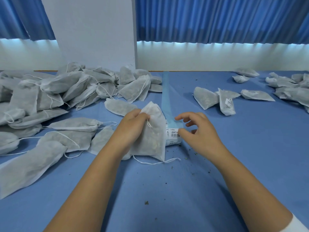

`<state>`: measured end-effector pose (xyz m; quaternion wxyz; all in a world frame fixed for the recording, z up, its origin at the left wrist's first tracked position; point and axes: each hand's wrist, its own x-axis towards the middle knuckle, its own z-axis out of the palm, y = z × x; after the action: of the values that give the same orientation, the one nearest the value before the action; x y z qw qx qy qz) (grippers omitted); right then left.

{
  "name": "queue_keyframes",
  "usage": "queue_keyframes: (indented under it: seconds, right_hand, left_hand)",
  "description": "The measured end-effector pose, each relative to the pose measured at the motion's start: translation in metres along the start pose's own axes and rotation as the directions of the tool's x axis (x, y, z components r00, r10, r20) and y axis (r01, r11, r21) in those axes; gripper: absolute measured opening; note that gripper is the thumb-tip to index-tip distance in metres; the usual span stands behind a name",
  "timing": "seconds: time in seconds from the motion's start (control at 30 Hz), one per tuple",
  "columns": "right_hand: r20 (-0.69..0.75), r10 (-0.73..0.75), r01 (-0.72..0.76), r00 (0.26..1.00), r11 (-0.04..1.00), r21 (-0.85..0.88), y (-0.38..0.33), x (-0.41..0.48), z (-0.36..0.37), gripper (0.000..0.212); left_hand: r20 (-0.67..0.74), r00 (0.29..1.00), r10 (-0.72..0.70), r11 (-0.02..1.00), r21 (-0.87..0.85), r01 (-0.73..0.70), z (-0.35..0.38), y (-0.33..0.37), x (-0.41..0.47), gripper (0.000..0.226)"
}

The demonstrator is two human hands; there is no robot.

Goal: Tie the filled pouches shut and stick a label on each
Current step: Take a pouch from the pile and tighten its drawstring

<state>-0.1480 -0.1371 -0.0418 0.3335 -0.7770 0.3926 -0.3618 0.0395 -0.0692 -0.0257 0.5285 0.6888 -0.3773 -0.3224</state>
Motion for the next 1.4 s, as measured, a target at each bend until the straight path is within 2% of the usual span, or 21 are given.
queue_keyframes:
  seconds: [0.17,0.37,0.5,0.7,0.97,1.4]
  right_hand:
    - [0.068,-0.065,0.070,0.996,0.995,-0.075,0.002,-0.001,0.004,0.035]
    - [0.080,-0.132,0.135,0.988,0.990,-0.042,0.005,0.000,0.008,0.026]
    - [0.030,-0.131,0.131,0.991,0.991,-0.008,0.005,-0.001,0.009,0.024]
    - [-0.050,-0.097,0.097,0.994,0.995,-0.020,0.005,0.001,0.010,0.020]
    - [-0.076,-0.036,0.033,0.996,0.999,-0.044,0.007,0.002,0.009,0.019]
    - [-0.139,-0.074,0.060,0.988,0.993,-0.103,0.003,-0.003,0.011,0.009]
  left_hand:
    - [0.042,0.999,0.009,1.000,0.003,-0.009,0.000,-0.001,0.000,0.017]
    - [0.034,0.999,0.036,0.999,-0.005,-0.036,0.001,-0.002,0.000,0.015]
    - [0.058,0.987,0.150,0.988,0.027,-0.152,0.001,-0.003,-0.001,0.015]
    - [0.132,0.953,0.273,0.937,0.190,-0.295,0.007,-0.007,-0.002,0.022]
    - [0.089,0.955,0.282,0.932,0.209,-0.295,0.008,-0.010,0.001,0.024]
    - [0.086,0.945,0.315,0.910,0.257,-0.327,0.010,-0.010,0.001,0.024]
